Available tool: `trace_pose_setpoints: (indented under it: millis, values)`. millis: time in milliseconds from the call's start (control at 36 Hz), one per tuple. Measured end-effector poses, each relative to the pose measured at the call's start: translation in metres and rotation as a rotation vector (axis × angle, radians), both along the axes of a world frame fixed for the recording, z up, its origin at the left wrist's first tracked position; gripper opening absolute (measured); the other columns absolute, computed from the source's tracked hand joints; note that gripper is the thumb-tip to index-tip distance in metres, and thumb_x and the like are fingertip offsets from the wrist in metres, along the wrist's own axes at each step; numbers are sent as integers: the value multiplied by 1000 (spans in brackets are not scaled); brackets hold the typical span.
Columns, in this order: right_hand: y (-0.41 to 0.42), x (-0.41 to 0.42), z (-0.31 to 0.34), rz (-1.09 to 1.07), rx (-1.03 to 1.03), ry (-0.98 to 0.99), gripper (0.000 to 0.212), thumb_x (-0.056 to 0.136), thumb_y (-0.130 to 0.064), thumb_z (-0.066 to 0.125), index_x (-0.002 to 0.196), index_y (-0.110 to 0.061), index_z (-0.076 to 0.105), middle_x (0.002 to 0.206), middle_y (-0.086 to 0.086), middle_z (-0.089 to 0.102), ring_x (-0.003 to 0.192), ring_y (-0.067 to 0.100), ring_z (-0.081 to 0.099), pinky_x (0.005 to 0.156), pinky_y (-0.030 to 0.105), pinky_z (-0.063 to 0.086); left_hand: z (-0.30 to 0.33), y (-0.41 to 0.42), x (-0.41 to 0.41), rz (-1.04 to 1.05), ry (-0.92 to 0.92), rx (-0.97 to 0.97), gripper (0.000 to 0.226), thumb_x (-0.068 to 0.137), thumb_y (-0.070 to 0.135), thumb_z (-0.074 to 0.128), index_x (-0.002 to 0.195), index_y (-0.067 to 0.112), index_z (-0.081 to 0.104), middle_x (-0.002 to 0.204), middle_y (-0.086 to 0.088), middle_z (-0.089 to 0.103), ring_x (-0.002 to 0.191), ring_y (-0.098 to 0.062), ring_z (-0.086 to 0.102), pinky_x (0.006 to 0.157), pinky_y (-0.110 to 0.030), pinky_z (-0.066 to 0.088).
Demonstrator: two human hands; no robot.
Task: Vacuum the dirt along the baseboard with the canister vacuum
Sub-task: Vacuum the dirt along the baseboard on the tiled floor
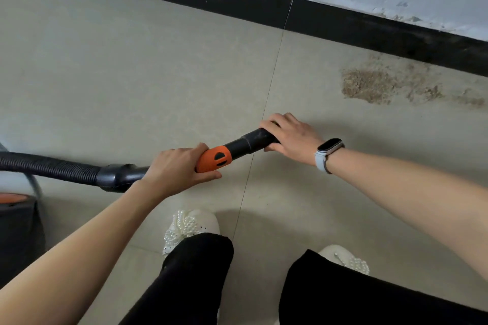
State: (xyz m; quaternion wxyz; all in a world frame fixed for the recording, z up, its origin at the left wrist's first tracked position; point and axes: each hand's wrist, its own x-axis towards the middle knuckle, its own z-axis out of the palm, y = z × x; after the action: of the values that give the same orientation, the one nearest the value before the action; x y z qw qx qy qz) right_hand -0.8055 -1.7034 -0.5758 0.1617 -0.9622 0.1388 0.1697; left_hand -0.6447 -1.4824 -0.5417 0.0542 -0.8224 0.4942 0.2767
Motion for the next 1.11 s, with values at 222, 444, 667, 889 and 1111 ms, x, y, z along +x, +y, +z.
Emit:
trace_pose_setpoints:
  millis: [222,444,667,889,1111]
  values:
    - [8,-9,23,-115,162,53,53,96,-29,56,144,-24,36,146,-2,40,129,25,40,96,38,42,17,0,-14,45,-15,44,52,87,66,50,120,26,45,85,6,55,72,-21,53,64,-30,38]
    - [16,-38,19,-246,90,179,72,97,-37,51,153,-15,12,155,7,26,139,30,29,108,41,34,1,17,-5,-10,-3,-54,49,89,63,48,122,28,43,85,6,61,69,-20,55,61,-29,37]
    - [72,-69,13,-552,109,341,71,99,-44,39,154,-14,6,156,12,20,142,33,21,113,45,28,-5,35,-9,2,46,-151,51,90,62,48,125,26,46,94,1,68,80,-25,62,66,-31,41]
    - [105,-94,37,-554,176,336,59,102,-30,35,154,-19,10,159,4,17,141,30,27,108,45,35,4,70,-28,-136,71,-63,52,90,64,45,128,29,44,97,5,68,84,-22,65,64,-29,40]
    - [100,-120,-5,-614,227,390,70,100,-34,40,154,-13,2,161,10,11,145,34,18,113,44,29,-5,97,-46,-194,10,-89,53,87,65,48,129,31,47,93,6,69,73,-18,62,57,-27,38]
